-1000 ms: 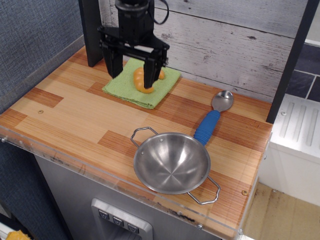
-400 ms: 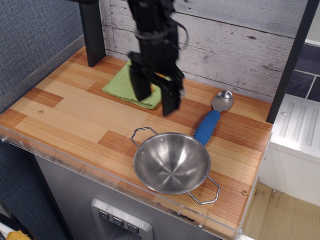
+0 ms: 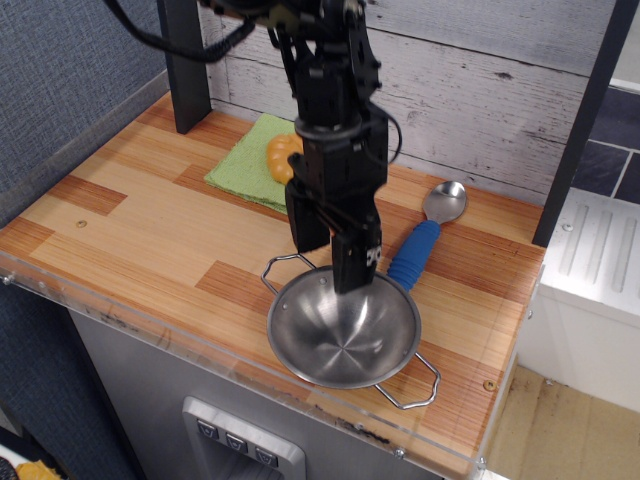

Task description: Pick up the pot and place it on the middle left of the table

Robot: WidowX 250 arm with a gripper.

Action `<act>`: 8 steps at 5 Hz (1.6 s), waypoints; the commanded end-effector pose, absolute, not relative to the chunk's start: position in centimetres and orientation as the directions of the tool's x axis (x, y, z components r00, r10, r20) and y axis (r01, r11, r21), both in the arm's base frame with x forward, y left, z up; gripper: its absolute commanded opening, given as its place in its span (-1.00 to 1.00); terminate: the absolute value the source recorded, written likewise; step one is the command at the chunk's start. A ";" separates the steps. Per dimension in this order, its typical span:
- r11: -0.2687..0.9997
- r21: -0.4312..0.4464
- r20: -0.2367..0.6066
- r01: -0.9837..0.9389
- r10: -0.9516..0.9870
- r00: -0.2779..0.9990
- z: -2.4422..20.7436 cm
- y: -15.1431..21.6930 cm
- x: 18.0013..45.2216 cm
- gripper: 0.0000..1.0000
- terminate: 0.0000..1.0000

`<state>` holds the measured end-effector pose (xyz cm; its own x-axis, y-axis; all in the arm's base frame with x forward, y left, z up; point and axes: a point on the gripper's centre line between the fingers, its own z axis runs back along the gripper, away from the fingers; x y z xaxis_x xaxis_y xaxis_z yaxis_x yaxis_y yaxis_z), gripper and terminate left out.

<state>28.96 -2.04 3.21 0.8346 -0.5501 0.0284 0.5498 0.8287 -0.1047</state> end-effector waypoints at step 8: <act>0.999 -0.019 0.155 0.047 -0.043 0.987 12.1 7.4 28.5 -1.00 -1.00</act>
<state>29.11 6.97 10.76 0.9925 -0.0475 0.1125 0.0520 0.9979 -0.0382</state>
